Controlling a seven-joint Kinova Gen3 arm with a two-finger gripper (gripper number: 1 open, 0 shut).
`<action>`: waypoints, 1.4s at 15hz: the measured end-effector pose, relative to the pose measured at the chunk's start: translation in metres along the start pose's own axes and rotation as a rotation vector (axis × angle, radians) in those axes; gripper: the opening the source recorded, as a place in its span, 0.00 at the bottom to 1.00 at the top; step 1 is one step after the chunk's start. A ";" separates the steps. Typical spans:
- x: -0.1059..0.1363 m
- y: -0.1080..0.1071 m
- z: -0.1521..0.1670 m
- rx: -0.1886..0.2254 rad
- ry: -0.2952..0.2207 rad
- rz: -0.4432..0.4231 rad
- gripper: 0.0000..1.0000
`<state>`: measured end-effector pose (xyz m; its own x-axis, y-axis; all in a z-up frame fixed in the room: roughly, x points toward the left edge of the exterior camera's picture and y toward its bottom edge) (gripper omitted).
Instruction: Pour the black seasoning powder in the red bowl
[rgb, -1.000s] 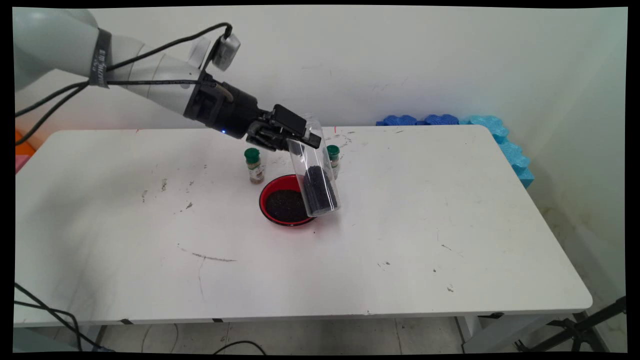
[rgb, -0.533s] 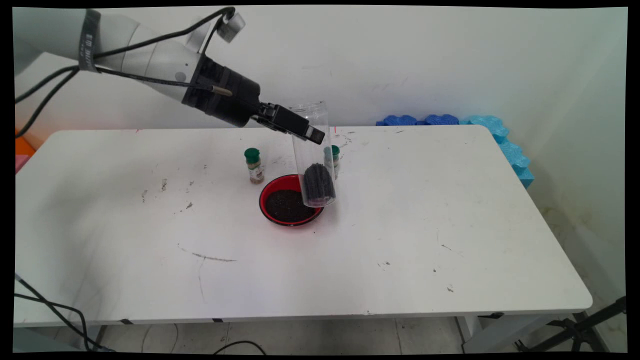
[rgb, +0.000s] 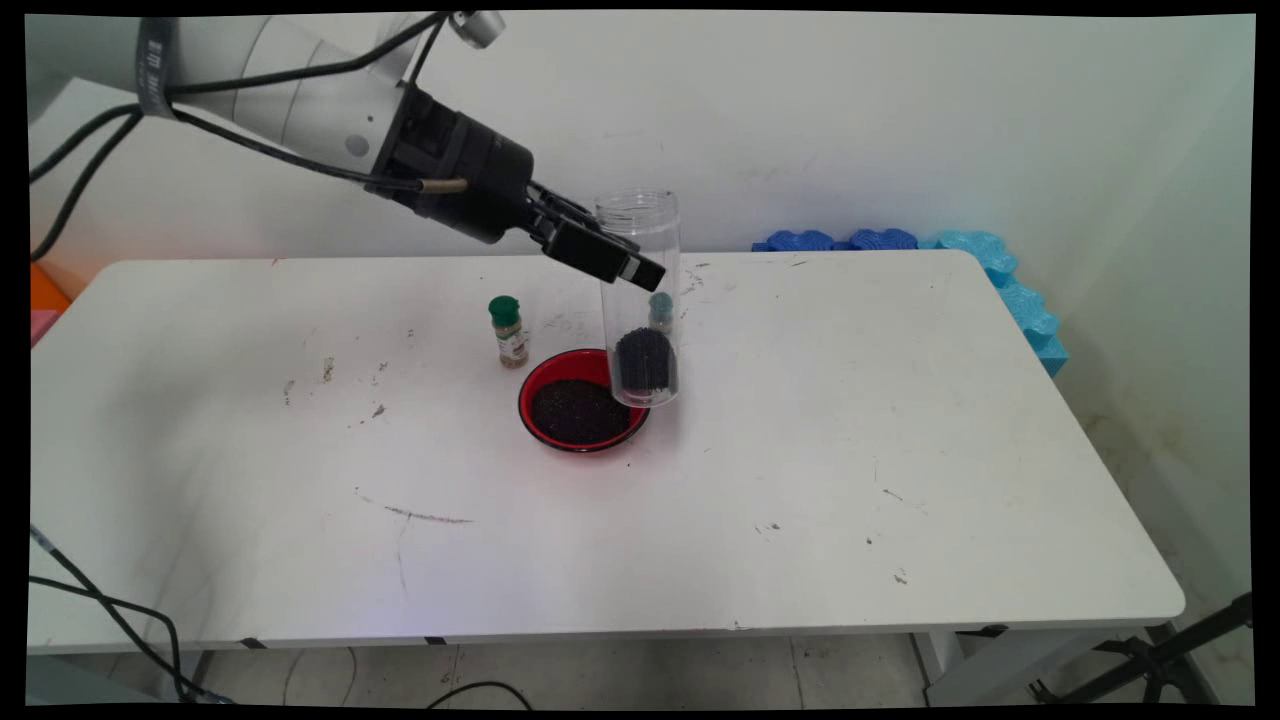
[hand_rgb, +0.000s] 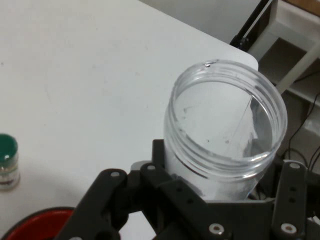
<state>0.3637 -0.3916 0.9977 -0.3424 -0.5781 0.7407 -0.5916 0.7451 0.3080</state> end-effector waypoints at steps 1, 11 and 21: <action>0.002 0.003 0.000 0.003 -0.001 0.028 0.00; 0.014 0.026 0.000 0.038 0.027 0.264 0.00; 0.016 0.035 0.005 0.057 0.036 0.341 0.00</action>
<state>0.3339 -0.3761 1.0178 -0.5020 -0.2856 0.8164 -0.4875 0.8731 0.0057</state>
